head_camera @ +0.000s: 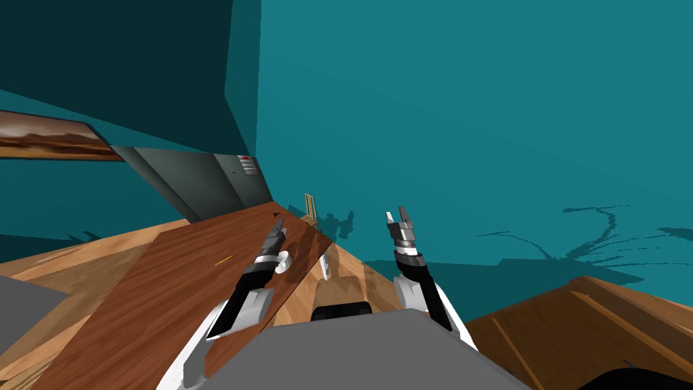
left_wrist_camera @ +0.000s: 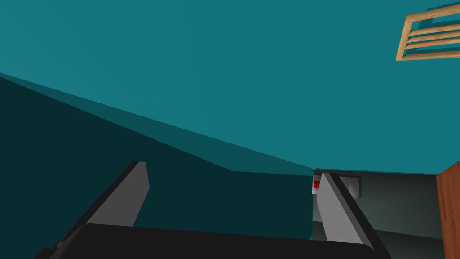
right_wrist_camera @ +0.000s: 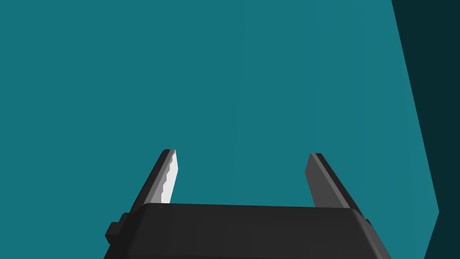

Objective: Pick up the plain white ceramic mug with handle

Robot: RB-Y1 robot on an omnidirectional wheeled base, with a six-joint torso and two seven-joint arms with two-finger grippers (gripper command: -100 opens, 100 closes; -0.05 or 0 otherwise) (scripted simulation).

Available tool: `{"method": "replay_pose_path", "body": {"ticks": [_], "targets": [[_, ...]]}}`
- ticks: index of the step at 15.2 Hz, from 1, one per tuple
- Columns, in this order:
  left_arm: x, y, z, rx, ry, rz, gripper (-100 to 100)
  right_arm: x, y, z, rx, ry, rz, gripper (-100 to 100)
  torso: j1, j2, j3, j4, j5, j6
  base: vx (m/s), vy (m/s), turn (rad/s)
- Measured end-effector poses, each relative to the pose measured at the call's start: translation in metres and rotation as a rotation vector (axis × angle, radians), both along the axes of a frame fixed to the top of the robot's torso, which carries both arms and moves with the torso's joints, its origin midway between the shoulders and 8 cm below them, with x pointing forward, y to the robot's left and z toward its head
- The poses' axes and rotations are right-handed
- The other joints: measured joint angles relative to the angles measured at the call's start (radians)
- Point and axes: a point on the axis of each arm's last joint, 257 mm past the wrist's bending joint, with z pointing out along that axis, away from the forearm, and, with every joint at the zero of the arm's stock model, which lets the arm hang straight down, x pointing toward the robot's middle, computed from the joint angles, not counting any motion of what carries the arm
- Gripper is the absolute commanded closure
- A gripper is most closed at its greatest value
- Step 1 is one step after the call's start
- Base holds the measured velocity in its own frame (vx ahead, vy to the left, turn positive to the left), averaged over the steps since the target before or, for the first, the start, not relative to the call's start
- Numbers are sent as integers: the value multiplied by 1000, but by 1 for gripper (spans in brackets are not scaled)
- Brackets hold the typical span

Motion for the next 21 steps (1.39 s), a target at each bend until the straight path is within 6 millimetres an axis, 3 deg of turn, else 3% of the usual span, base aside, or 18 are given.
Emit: {"method": "replay_pose_path", "body": {"ticks": [8, 21], "targets": [[16, 37, -47, 1, 171, 54, -100, 0, 0, 0, 0, 0, 0, 0, 0, 0, 0, 0, 0, 0, 6, -15, -46], [22, 110, -123, -35, 438, 173, -100, 0, 0, 0, 0, 0, 0, 0, 0, 0, 0, 0, 0, 0, 9, -15, -52]]}}
